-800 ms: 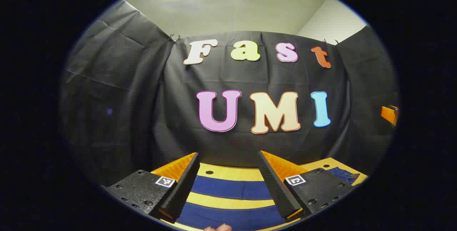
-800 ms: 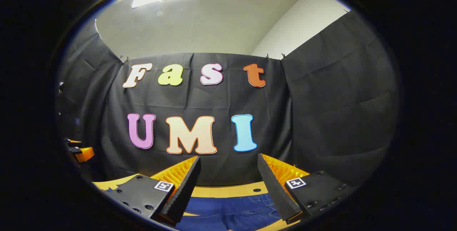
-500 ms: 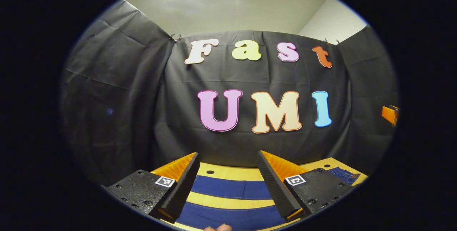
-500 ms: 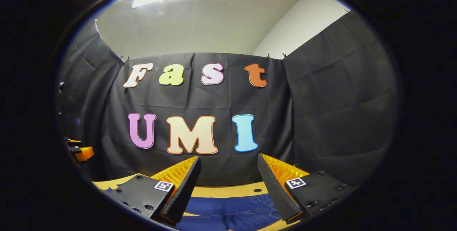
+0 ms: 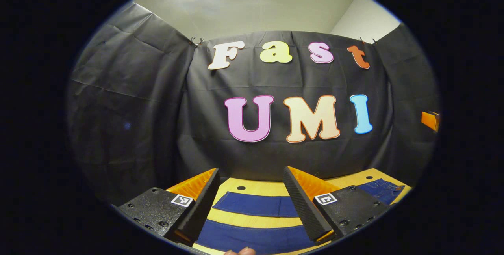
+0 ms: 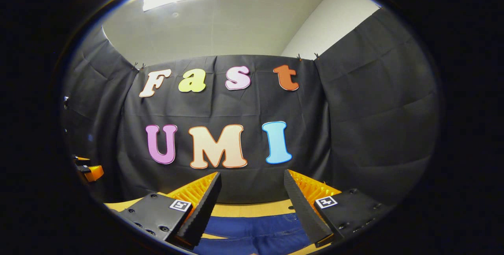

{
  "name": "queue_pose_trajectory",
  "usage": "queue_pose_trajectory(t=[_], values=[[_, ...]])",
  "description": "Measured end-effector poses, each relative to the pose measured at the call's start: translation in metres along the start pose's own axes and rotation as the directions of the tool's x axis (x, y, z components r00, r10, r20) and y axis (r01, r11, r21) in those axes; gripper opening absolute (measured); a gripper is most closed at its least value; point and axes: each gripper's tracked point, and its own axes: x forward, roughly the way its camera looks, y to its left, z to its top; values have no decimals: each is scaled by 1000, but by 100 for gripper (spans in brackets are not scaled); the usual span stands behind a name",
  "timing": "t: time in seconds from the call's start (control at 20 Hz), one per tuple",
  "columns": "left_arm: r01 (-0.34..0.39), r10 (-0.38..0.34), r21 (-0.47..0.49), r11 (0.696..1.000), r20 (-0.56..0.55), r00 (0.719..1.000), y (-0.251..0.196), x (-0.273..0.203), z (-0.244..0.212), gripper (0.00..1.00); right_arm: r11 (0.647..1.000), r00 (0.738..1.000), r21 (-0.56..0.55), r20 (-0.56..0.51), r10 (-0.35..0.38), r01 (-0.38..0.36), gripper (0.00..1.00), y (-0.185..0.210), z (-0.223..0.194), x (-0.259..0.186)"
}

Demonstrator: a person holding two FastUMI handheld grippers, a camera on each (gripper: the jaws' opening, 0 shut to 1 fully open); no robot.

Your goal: Grasp the waist and the cuffs of the jeans and fold them to make the two legs overlap; first hold the waist and fold one-third of the jeans toward the cuffs, then hold the cuffs and fold the remaining one-third in the same direction to finish folding.

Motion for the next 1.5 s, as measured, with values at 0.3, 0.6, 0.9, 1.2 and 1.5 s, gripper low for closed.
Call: queue_pose_trajectory(t=[0.3, 0.6, 0.9, 1.2, 1.5], values=[[57, -41, 152, 987, -108, 993, 22, -16, -52, 96, 999, 999, -29, -36, 30, -32, 98, 23, -24, 7], [155, -75, 290, 944, -271, 960, 57, -30, -117, 95, 996, 993, -69, -105, 45, -53, 98, 56, -67, 6], [316, -99, 481, 818, -423, 901, 92, -41, -191, 95, 991, 983, -116, -175, 47, -68, 100, 80, -104, -4], [472, -83, 606, 640, -557, 827, 118, -50, -257, 95, 987, 973, -151, -229, 15, -51, 99, 81, -128, -8], [665, -93, 603, 441, -706, 702, 130, -68, -318, 95, 982, 968, -187, -247, -33, -14, 99, 66, -136, -13]])
